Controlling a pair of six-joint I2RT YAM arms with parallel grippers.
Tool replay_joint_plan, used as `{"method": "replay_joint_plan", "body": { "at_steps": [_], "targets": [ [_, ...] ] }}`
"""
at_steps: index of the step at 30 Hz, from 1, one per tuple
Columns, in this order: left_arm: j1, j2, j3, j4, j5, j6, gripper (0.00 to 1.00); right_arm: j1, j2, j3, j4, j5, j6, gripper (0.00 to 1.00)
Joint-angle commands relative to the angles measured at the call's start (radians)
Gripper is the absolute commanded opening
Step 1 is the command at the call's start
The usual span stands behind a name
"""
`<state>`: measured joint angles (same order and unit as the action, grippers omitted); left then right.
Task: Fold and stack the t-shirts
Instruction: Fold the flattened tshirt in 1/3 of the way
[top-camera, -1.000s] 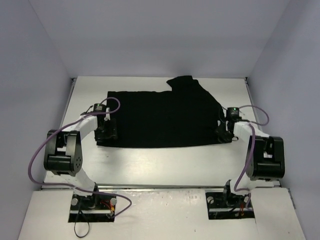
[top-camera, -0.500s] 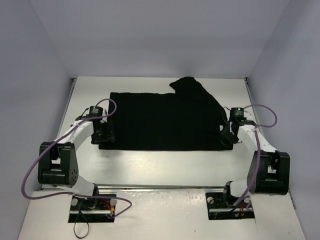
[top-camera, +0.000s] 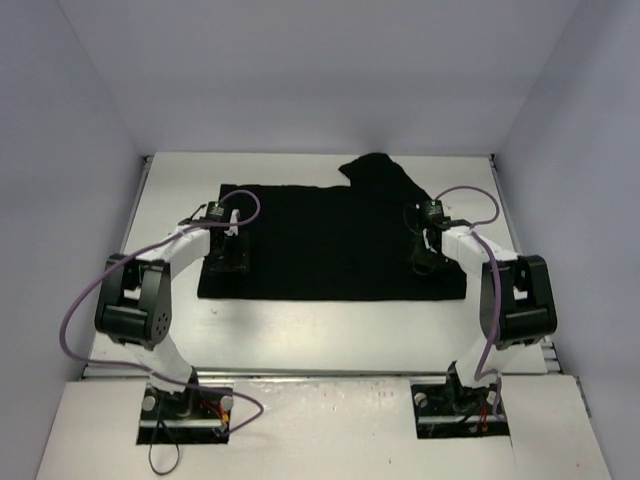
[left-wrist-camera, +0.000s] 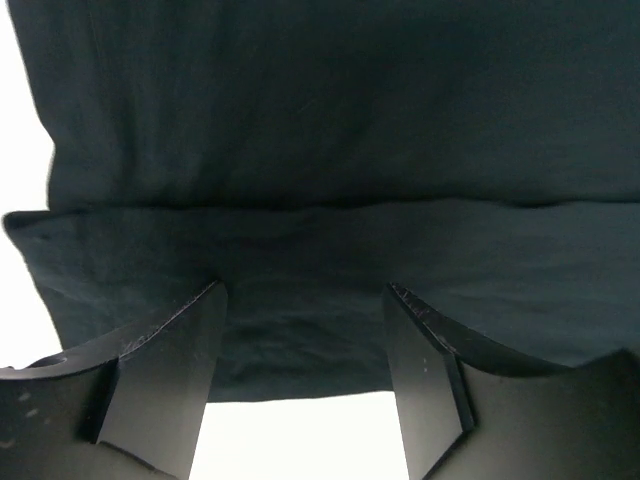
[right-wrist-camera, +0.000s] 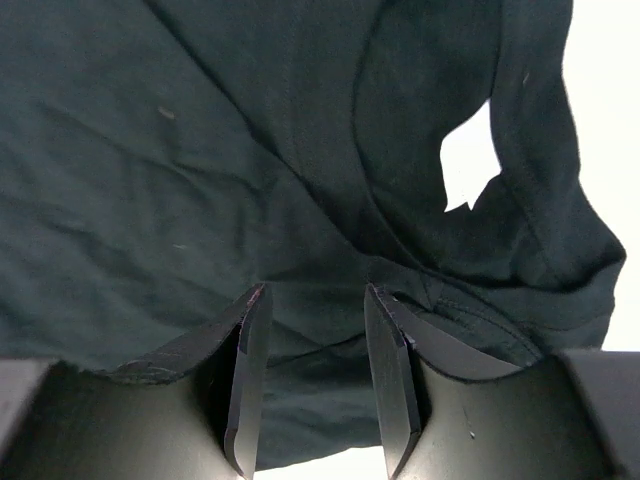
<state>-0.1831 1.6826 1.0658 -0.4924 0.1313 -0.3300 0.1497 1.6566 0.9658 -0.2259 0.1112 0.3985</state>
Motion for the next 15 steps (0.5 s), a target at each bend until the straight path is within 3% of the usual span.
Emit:
{"method": "replay_joint_plan", "body": {
  "at_steps": [1,6,15],
  "targets": [
    [0.048,0.009,-0.053,0.011,0.026,-0.052,0.59,-0.004,0.014,-0.066,0.02,0.033,0.011,0.4],
    [0.094,-0.044,-0.137,-0.01,0.037,-0.064,0.59,-0.035,-0.011,-0.188,0.012,0.036,0.074,0.4],
    [0.106,-0.245,-0.227,-0.093,0.029,-0.095,0.59,-0.003,-0.22,-0.18,-0.165,0.085,0.161,0.4]
  ]
}}
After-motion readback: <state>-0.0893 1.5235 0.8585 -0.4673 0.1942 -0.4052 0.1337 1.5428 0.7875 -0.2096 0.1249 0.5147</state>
